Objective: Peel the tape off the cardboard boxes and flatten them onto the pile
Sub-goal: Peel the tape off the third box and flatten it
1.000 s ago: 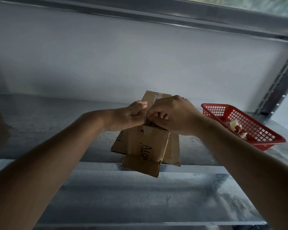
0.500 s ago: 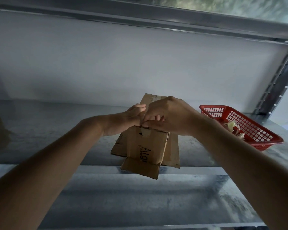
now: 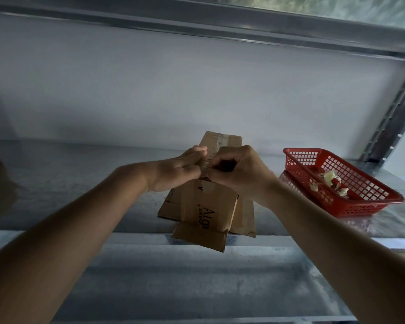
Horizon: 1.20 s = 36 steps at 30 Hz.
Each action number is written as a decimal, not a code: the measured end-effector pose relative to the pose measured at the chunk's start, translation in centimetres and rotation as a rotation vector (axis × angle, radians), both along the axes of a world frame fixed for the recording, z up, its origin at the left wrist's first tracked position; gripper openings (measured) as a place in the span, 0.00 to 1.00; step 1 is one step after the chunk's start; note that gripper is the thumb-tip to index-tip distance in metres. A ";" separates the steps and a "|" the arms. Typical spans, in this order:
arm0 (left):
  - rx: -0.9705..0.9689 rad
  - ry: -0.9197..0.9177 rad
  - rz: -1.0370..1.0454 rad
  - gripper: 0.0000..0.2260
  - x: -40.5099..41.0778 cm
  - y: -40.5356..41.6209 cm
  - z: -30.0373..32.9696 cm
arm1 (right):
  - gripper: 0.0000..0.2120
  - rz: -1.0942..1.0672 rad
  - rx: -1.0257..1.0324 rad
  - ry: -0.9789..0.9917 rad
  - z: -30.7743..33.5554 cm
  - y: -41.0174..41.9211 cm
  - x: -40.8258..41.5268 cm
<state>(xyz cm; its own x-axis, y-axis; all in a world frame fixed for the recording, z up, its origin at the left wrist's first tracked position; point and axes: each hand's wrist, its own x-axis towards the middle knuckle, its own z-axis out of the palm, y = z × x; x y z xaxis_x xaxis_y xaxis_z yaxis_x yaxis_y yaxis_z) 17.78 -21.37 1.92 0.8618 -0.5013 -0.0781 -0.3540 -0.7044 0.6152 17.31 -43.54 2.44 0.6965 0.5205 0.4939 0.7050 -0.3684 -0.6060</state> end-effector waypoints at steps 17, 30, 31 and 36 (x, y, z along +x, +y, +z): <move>-0.192 0.027 0.034 0.26 -0.7 -0.5 -0.4 | 0.07 0.042 -0.353 -0.313 2.2 -0.4 0.0; -0.179 0.021 0.068 0.25 -0.3 -0.3 -0.9 | 0.16 -0.154 -0.262 -0.216 0.6 0.7 0.0; -0.174 0.023 0.068 0.26 -0.2 -0.4 -0.9 | 0.16 -0.176 -0.241 -0.172 0.4 0.8 0.1; -0.143 0.010 0.065 0.26 0.1 -0.2 -0.7 | 0.05 -0.252 -0.147 -0.001 0.4 1.2 0.3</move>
